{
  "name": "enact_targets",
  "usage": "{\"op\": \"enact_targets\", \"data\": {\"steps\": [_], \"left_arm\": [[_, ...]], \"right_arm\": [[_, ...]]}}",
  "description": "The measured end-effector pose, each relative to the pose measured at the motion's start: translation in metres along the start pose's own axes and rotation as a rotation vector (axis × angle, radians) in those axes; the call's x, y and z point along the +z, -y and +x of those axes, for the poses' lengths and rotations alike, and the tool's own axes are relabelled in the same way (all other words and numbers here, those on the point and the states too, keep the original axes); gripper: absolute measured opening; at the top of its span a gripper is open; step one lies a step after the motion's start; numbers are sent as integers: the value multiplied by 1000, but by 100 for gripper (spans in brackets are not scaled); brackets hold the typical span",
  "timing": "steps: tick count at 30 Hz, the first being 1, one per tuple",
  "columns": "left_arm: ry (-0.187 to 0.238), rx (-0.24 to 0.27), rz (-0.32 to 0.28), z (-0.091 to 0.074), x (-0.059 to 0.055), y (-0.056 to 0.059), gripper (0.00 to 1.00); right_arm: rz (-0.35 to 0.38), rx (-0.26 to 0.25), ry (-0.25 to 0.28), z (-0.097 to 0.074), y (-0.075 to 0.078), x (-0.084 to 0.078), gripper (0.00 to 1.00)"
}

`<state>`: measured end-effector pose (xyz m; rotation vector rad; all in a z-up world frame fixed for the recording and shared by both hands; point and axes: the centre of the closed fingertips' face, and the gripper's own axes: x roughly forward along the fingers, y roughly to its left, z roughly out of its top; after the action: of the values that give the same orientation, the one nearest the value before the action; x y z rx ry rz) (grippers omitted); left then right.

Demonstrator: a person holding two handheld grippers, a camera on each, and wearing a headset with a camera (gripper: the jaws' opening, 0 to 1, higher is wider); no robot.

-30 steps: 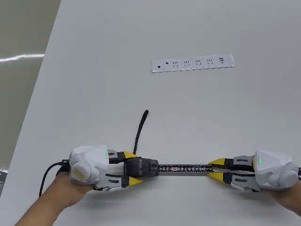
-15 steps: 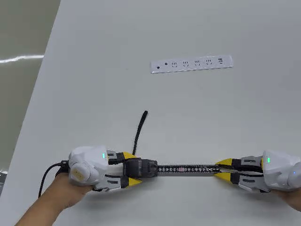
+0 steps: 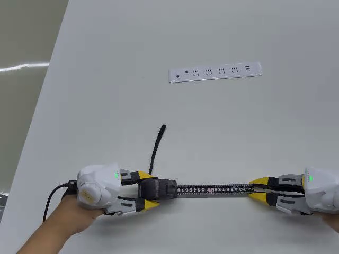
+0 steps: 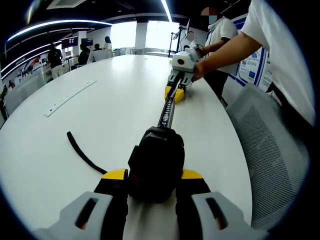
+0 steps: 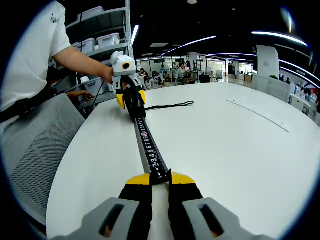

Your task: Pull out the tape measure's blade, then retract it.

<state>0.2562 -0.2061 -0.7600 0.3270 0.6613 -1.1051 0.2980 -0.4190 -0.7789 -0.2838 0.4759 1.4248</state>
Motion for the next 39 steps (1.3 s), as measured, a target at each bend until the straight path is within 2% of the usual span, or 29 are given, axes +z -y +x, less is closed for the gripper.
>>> {"op": "enact_targets", "data": {"steps": [14, 24, 39], "left_arm": [[-2, 2, -1, 0, 0, 0, 33], [-5, 4, -4, 1, 0, 0, 33], [-6, 5, -6, 1, 0, 0, 33]], "right_arm": [[7, -15, -13, -14, 2, -1, 9], [22, -40, -19, -29, 9, -5, 8], [19, -48, -28, -34, 12, -9, 8]]}}
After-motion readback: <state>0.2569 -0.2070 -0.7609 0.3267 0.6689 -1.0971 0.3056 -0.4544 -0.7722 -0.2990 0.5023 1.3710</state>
